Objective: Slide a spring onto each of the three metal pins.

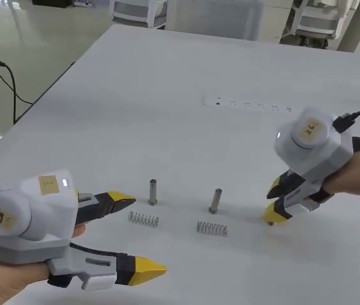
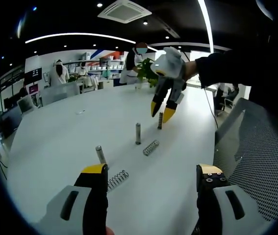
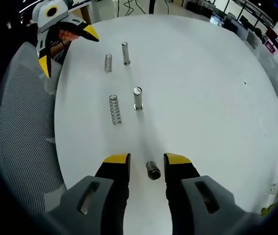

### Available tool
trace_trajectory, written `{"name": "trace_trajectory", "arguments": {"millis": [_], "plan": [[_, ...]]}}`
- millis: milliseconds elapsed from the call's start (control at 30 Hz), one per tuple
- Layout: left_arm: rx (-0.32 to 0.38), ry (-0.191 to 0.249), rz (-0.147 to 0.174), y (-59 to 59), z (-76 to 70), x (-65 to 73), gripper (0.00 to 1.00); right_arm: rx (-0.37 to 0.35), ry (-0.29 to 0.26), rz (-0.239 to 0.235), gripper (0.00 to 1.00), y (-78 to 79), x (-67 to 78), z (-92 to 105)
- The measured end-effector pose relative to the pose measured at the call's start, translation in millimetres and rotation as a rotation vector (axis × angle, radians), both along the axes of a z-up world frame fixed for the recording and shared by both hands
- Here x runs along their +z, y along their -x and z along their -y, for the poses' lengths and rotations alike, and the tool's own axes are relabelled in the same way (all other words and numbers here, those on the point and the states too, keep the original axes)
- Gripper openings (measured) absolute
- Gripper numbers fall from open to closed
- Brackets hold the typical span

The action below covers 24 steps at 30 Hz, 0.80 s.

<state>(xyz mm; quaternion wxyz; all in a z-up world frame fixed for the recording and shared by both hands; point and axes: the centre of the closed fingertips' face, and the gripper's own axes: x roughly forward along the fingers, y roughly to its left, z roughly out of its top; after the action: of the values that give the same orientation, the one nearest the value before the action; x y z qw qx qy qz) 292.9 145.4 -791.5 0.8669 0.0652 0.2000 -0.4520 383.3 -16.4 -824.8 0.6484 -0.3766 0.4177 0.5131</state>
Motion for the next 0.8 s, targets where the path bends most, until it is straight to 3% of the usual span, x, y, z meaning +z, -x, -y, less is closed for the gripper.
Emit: {"name": "trace_trajectory", "arguments": {"millis": [433,800], "plan": [[-0.001,-0.006,0.005,0.2,0.2,1.4,0.71,0.089,-0.013,-0.002,0.27,16.3,0.3,-26.3],[-0.008,-0.005,0.006,0.4,2.7,1.8,0.71,0.158,-0.008,-0.025,0.23,30.4,-14.6,-49.0]]}}
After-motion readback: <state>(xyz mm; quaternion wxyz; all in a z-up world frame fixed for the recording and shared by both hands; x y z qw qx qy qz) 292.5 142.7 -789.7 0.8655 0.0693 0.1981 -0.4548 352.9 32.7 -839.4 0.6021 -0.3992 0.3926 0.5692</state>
